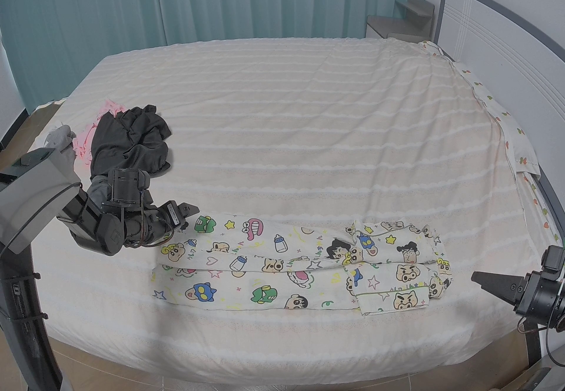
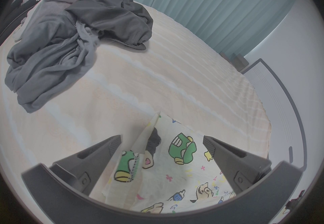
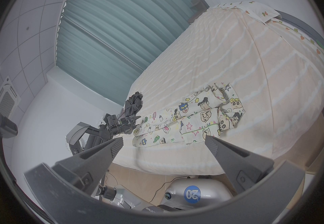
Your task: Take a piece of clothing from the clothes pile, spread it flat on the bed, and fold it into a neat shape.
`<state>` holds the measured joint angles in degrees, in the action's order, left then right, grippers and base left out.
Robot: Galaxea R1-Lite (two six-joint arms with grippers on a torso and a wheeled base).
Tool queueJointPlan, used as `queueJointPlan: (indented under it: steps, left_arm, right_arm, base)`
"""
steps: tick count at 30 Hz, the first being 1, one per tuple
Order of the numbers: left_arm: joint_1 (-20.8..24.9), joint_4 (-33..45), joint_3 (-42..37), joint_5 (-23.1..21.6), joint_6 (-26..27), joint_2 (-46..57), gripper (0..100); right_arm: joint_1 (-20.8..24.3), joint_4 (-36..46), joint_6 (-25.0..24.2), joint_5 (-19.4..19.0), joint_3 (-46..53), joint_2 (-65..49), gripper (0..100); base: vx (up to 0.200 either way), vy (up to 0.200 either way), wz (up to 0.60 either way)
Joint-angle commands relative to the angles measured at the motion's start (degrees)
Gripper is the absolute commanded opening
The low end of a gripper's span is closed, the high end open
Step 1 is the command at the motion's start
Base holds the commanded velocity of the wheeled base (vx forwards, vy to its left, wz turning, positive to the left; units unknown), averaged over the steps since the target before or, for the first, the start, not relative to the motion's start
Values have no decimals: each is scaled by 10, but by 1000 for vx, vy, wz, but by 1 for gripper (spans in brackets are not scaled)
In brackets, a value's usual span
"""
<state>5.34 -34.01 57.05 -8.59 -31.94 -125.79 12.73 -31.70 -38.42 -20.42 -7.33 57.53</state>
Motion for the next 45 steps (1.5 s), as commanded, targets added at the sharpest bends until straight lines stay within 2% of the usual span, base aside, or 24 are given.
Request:
queueJointPlan:
  steps: [1,3,4,30,31,45]
  left_arm:
    - [3,0,9,0,-1,-16,100]
    - [8,0,9,0,-1,-18,100]
    - [8,0,9,0,-1,-18,0]
    - [-6,2,-10,4,1,-3,0]
    - [-6,1,-10,4,1,-3,100]
    - [1,-3,-2,0,2,-16,100]
  right_arm:
    - [0,0,0,-1,0,2,100]
    - [0,0,0,-1,0,4,100]
    - [0,0,0,-1,0,4,100]
    - [-1,1,0,-12,1,5,100]
    - [-1,1,0,-13,1,5,100]
    - [-1,1,0,-12,1,5,100]
  base:
    - [0,0,0]
    - [0,0,0]
    - [0,0,0]
    - [0,0,0]
    - [0,0,0]
    - [0,0,0]
